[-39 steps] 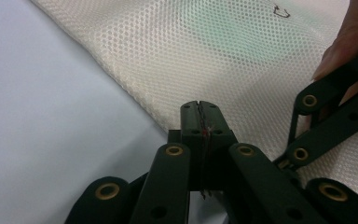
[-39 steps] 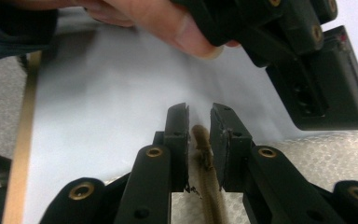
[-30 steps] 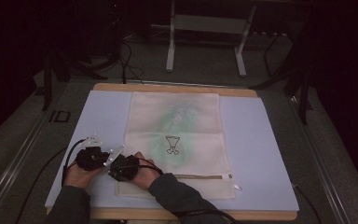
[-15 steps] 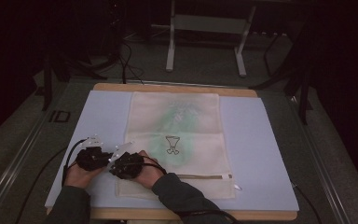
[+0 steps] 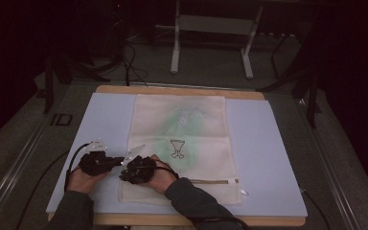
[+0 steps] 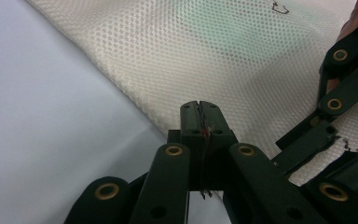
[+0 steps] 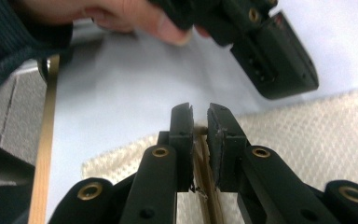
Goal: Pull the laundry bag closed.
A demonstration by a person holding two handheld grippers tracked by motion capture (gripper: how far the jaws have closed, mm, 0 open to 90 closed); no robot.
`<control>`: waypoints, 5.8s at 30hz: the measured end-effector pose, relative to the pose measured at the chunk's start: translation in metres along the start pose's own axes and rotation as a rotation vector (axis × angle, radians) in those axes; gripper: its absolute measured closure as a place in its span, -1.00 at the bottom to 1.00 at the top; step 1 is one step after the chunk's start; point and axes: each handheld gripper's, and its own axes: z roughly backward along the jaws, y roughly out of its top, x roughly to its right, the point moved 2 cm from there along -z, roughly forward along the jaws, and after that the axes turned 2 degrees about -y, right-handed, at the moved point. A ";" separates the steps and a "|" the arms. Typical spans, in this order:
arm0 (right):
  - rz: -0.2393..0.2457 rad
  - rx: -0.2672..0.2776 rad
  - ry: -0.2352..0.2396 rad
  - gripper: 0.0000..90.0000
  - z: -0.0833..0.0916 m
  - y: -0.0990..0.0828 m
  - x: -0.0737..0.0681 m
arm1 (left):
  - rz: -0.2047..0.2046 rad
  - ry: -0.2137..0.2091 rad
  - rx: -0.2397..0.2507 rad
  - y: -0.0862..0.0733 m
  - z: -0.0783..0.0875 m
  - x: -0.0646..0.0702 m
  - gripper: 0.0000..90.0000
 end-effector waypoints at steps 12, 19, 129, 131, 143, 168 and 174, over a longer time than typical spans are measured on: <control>0.008 -0.031 0.008 0.77 -0.007 -0.006 0.003 | -0.011 -0.024 -0.008 0.000 -0.002 0.004 0.97; 0.020 -0.021 -0.026 0.81 -0.008 -0.010 -0.002 | -0.018 -0.035 -0.035 -0.001 -0.004 0.012 0.97; 0.106 -0.115 -0.069 0.83 0.022 -0.023 -0.002 | -0.061 0.009 -0.183 -0.014 -0.006 0.031 1.00; 0.107 -0.114 -0.067 0.83 0.023 -0.024 -0.002 | -0.059 0.008 -0.181 -0.015 -0.006 0.031 1.00; 0.104 -0.118 -0.066 0.83 0.036 -0.031 0.000 | -0.062 0.009 -0.179 -0.015 -0.006 0.031 1.00; 0.083 -0.118 -0.060 0.83 0.058 -0.045 0.008 | -0.073 0.011 -0.179 -0.015 -0.006 0.032 1.00; 0.084 -0.123 -0.059 0.83 0.064 -0.049 0.010 | -0.079 0.011 -0.180 -0.015 -0.006 0.032 1.00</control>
